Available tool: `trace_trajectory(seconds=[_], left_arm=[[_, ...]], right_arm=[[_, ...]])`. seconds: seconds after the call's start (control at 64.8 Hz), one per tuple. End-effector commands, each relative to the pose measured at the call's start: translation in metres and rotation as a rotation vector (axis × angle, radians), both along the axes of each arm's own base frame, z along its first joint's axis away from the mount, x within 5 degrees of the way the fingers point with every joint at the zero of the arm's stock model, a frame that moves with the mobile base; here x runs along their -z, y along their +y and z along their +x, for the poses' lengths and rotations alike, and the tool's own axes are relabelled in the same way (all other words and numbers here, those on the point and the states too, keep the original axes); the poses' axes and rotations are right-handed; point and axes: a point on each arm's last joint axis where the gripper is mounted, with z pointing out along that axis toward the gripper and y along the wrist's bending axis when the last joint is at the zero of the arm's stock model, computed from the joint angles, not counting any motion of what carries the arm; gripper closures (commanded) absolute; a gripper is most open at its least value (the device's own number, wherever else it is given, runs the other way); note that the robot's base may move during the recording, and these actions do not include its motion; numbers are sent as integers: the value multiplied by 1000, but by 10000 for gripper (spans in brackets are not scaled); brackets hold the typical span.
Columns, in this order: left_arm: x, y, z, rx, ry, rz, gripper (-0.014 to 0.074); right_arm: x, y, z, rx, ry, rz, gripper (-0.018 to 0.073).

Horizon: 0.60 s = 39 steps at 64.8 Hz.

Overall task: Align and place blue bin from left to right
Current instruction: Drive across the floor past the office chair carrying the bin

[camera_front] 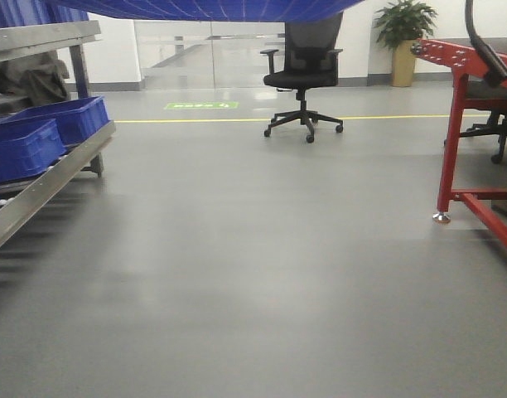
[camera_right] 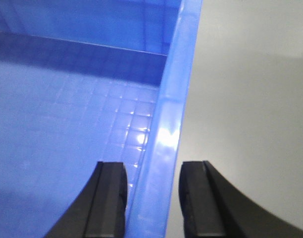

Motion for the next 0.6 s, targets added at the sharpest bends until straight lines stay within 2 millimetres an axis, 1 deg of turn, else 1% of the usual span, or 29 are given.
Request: trace_trajectory(seconds=[0.0, 0.586], left_arm=[[-21, -7, -11, 72, -128, -75, 606], [-21, -7, -11, 72, -128, -75, 606]], right_arm=[[-14, 2, 1, 5, -115, 49, 638], [-14, 2, 1, 5, -115, 49, 638]])
